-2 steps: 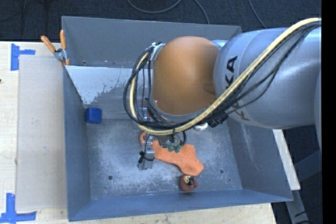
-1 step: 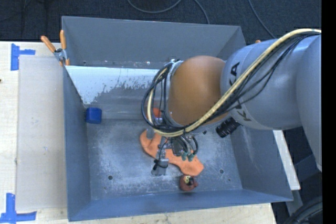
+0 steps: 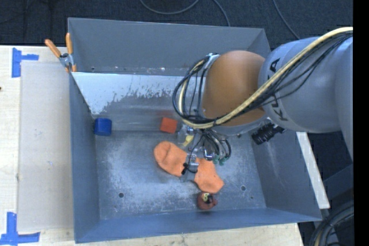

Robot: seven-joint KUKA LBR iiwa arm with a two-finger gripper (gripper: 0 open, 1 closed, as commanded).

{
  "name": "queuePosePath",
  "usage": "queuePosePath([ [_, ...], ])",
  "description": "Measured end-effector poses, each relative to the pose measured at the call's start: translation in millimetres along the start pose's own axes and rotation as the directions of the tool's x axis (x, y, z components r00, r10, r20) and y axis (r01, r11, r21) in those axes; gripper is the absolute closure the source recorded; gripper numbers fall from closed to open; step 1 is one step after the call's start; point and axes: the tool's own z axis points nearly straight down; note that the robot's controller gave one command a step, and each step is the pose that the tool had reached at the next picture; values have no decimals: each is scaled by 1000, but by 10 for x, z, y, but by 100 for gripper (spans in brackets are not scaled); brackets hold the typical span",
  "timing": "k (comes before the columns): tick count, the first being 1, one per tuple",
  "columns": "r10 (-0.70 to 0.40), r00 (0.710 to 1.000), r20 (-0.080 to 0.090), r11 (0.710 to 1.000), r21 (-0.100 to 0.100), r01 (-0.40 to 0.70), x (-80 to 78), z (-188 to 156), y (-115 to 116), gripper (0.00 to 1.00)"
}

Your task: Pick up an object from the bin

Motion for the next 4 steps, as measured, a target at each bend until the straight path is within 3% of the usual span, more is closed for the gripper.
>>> queuePosePath([
  [1, 118, 993, 5, 993, -2, -118, -26, 53, -216, 0],
  [2, 269, 963, -1, 963, 0, -269, -27, 820, -451, 0],
  [3, 392, 920, 3, 920, -3, -392, -103, 819, -595, 100],
  [4, 392, 920, 3, 920, -3, -392, -103, 819, -595, 100],
])
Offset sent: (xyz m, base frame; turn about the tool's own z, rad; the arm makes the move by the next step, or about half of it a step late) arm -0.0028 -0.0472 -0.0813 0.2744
